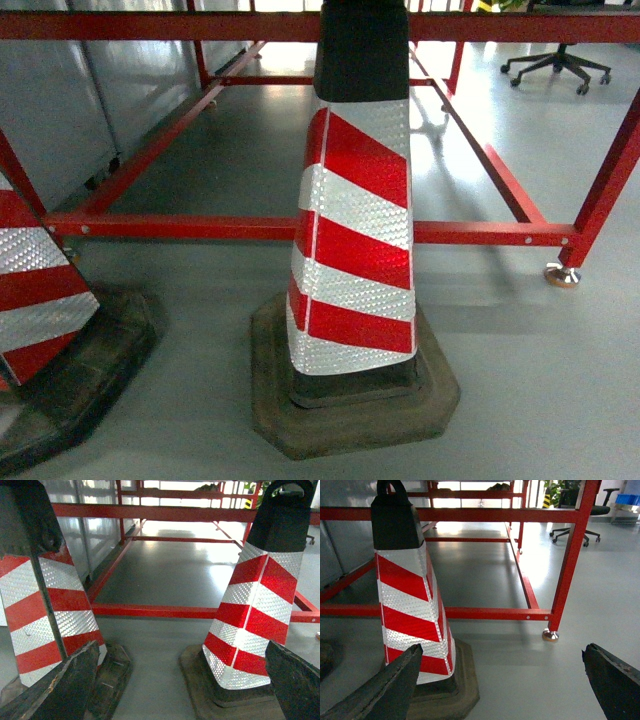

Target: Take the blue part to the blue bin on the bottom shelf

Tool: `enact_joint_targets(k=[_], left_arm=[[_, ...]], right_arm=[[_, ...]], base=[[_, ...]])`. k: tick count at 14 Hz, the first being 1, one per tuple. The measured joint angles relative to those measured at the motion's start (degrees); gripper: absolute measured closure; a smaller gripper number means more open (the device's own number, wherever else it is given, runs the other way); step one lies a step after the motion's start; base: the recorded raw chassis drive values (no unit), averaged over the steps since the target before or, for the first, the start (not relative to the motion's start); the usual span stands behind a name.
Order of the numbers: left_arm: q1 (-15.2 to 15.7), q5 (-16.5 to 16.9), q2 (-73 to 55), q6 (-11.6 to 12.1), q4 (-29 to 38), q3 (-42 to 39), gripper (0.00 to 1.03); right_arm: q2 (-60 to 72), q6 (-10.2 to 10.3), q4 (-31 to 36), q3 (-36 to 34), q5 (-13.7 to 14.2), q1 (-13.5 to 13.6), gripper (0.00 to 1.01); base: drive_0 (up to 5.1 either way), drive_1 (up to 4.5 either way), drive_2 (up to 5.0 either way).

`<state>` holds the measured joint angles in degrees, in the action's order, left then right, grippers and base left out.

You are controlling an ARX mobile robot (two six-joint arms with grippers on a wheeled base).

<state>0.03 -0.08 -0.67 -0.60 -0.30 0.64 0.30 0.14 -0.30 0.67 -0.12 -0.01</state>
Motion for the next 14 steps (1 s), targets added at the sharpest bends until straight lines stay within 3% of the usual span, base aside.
enact_joint_targets(k=[14], left_arm=[[0.0,0.0,0.0,0.0,0.0,0.0,0.05]], right_arm=[[0.0,0.0,0.0,0.0,0.0,0.0,0.03]], base=[[0.0,0.00,0.0]])
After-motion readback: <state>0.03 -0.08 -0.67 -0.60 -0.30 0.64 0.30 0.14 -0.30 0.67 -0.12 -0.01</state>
